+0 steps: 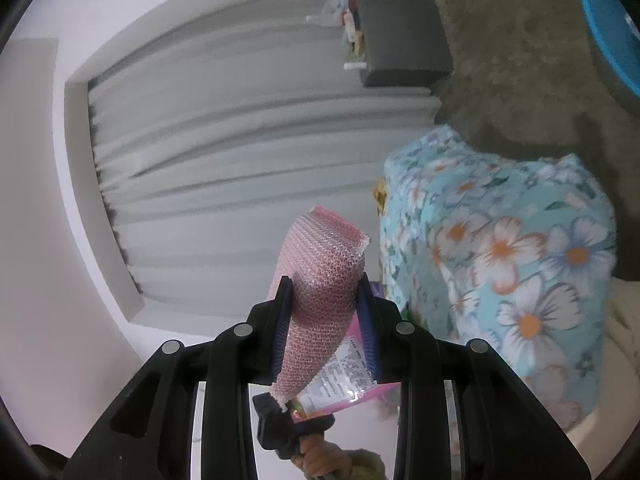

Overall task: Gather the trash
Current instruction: 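Lift the orange snack bag and pink mesh bag off the bed, then carry both bags over the blue wastebasket and open both tools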

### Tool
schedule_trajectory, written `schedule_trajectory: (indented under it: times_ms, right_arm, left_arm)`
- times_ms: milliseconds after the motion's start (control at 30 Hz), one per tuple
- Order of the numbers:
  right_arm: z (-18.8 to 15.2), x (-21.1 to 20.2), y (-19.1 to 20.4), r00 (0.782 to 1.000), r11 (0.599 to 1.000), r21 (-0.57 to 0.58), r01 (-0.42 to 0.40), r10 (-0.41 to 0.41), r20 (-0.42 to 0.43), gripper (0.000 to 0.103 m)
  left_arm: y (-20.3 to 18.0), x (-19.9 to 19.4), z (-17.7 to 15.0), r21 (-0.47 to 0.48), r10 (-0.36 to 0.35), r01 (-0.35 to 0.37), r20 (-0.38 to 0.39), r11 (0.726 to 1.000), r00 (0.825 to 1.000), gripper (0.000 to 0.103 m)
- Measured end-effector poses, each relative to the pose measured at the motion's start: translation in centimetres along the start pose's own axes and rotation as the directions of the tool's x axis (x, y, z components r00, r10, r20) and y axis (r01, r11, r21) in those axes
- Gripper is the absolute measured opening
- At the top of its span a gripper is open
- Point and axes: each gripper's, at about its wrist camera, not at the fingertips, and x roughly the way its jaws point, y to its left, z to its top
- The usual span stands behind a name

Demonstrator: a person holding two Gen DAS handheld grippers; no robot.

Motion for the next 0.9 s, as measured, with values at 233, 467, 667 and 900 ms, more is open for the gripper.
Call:
schedule_trajectory:
  times_ms: [233,467,667,900]
  right_arm:
    - [1.2,-2.9,-1.2,0.997,0.999,0.030,-0.018,0.016,0.069,0.029]
    - [2.4,-5.8,-2.7,0.991,0.998,0.061,-0.019,0.011,0.131,0.029]
    - [3.5,-8.1,-4.0,0.978,0.996,0.078,0.036,-0.051,0.203,0.029]
    - [5.1,-11.4,-4.5,0.872,0.938,0.052,0.343,-0.338,0.354,0.029]
  left_arm:
    - [-1.7,5.1,-0.4,0.080,0.039,-0.032,-0.085,0.996,0.996,0.009]
    - [-3.5,11.1,-0.7,0.184,0.117,-0.086,-0.166,0.979,0.979,0.009]
    - [-5.0,17.0,-1.2,0.339,0.251,-0.166,-0.224,0.926,0.942,0.010]
    - [-6.5,24.7,-2.3,0.517,0.369,-0.191,-0.266,0.834,0.890,0.010]
